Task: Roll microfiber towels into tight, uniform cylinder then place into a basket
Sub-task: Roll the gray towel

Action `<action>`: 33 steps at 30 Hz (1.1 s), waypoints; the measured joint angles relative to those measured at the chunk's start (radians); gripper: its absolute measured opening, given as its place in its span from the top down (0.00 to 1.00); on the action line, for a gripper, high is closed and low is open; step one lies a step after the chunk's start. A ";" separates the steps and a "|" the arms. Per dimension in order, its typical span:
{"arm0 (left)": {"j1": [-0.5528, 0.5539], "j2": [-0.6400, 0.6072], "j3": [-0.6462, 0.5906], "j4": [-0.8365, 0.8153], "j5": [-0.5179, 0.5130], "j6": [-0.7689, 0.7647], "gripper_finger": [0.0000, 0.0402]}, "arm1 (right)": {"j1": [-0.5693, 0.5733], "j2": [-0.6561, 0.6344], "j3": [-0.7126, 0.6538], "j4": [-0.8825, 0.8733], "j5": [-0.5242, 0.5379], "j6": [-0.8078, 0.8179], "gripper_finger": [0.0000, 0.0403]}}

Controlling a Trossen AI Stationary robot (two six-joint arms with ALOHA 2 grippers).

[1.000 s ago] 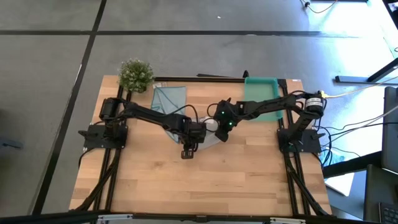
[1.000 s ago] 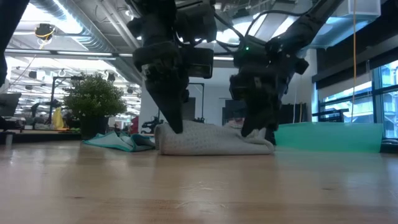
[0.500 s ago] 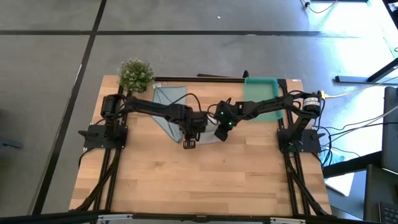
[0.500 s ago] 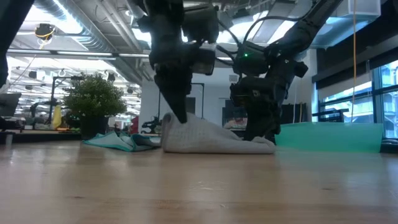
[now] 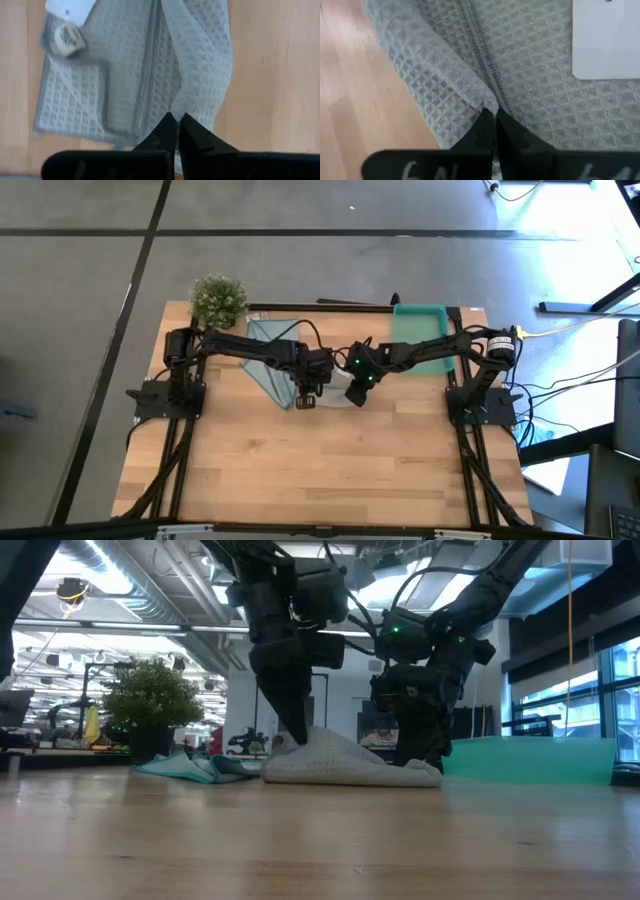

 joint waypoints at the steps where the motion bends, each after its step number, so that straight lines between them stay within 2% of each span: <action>1: 0.000 0.009 0.000 0.010 -0.001 0.006 1.00 | 0.000 0.000 0.000 0.000 0.001 0.000 0.99; 9: 0.011 0.082 0.002 0.021 -0.051 0.021 1.00 | 0.000 0.001 -0.001 -0.005 -0.003 0.002 0.97; 13: 0.023 0.083 0.002 0.020 -0.051 0.028 1.00 | -0.001 0.001 -0.003 -0.008 -0.080 -0.028 0.93; 17: 0.037 0.083 0.002 0.011 -0.051 0.029 1.00 | -0.008 0.001 -0.003 -0.006 -0.077 -0.015 0.86; 21: 0.041 0.083 0.002 0.008 -0.052 0.049 1.00 | -0.034 -0.014 -0.003 -0.025 -0.140 0.008 0.81; 29: 0.041 0.083 0.002 -0.001 -0.054 0.080 1.00 | -0.047 -0.176 -0.003 -0.076 -0.139 0.003 0.79; 33: 0.040 0.083 0.002 0.006 -0.054 0.083 1.00 | -0.002 -0.275 -0.003 -0.105 -0.114 -0.027 0.79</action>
